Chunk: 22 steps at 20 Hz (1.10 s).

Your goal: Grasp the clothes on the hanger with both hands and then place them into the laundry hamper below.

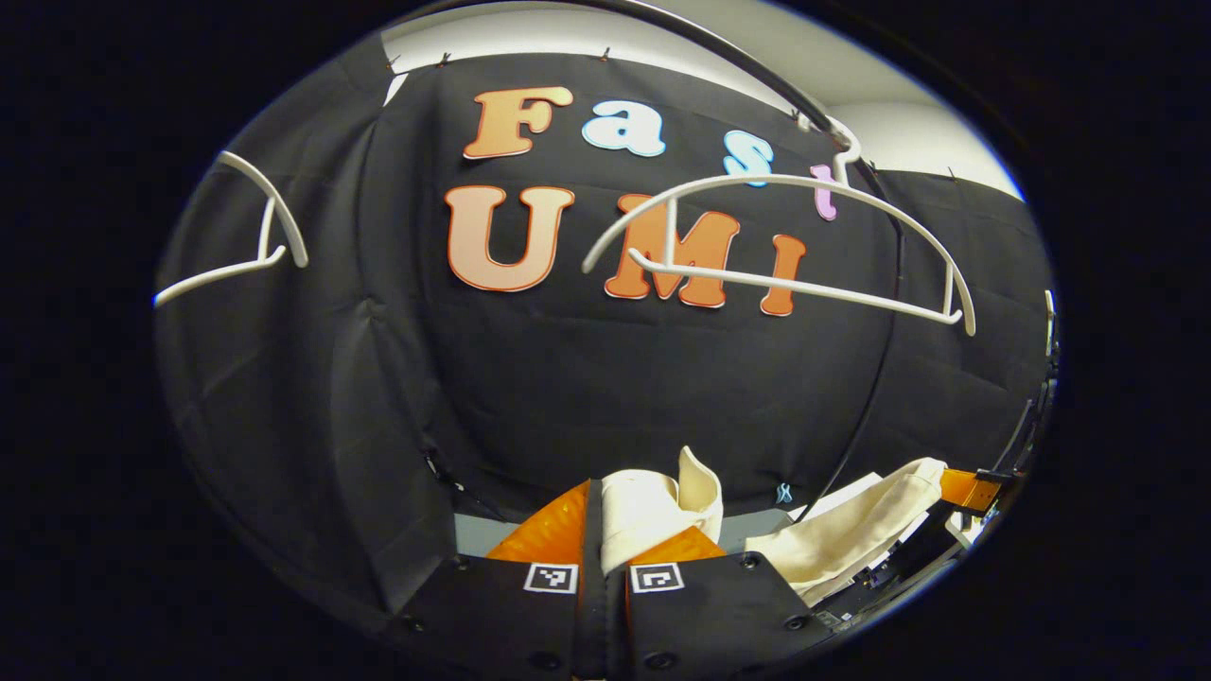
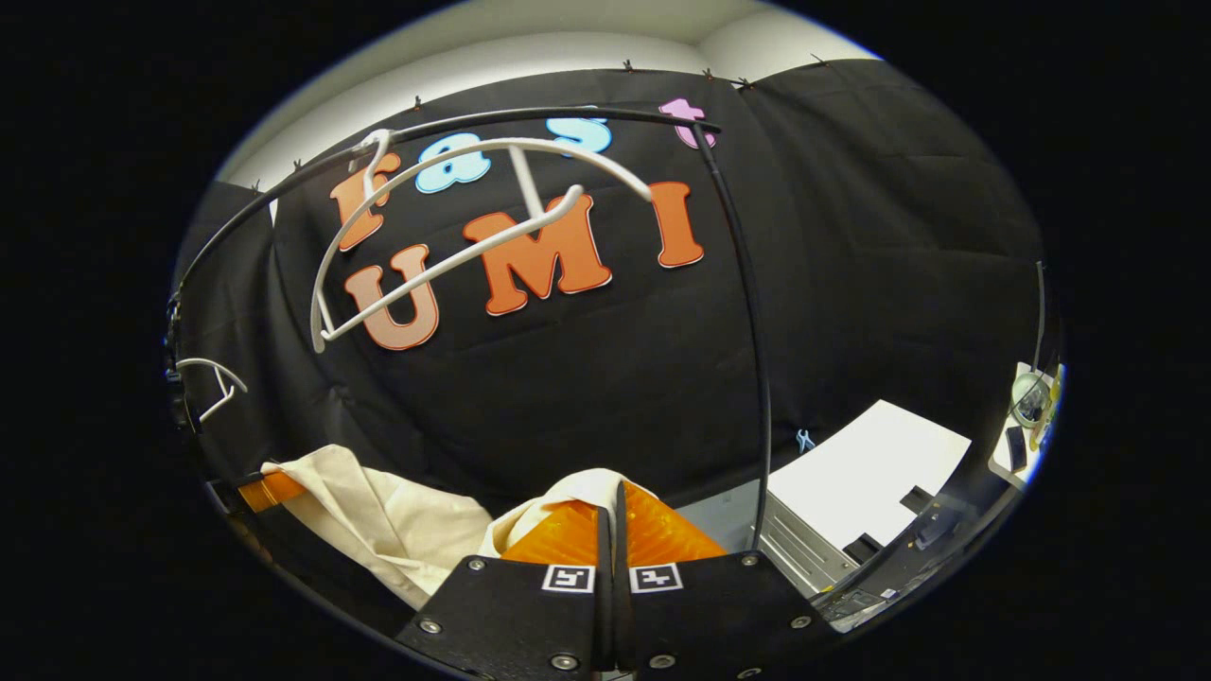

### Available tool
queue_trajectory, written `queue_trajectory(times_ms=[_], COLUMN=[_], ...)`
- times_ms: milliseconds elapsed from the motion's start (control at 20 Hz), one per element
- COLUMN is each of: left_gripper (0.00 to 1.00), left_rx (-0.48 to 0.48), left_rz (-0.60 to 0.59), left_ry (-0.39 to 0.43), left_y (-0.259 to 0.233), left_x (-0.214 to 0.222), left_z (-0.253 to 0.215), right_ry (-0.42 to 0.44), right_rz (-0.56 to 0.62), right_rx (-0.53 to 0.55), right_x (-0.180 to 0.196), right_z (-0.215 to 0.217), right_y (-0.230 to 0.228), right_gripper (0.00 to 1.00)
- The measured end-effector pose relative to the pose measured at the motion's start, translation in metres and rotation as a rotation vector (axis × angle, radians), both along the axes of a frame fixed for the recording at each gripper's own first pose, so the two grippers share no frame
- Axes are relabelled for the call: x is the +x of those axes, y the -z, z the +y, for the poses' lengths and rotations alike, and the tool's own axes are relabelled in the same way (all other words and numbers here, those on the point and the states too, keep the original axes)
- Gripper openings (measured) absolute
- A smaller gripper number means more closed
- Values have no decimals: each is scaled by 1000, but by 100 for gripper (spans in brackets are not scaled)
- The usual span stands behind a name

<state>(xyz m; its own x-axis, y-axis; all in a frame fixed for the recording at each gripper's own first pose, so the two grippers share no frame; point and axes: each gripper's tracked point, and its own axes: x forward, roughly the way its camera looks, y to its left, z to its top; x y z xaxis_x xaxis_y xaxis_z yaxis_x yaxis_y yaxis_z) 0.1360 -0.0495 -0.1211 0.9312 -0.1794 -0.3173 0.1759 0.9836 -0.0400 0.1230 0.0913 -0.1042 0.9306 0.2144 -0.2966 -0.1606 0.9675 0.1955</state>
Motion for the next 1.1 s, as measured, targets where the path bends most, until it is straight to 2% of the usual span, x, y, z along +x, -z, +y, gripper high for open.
queue_trajectory(times_ms=[250,550,800,1100], left_gripper=[6,6,6,7], left_rx=[-35,-58,-24,8], left_rz=[33,82,145,295], left_ry=[66,123,141,122], left_y=[14,30,64,123], left_x=[-17,-8,-9,-11], left_z=[-36,-74,-78,-67], right_ry=[-23,-15,-7,-10], right_rz=[-4,16,54,143], right_rx=[-14,-8,-43,-78], right_x=[-12,-18,-15,-12], right_z=[18,34,35,40], right_y=[6,24,52,96], right_gripper=[0,0,0,0])
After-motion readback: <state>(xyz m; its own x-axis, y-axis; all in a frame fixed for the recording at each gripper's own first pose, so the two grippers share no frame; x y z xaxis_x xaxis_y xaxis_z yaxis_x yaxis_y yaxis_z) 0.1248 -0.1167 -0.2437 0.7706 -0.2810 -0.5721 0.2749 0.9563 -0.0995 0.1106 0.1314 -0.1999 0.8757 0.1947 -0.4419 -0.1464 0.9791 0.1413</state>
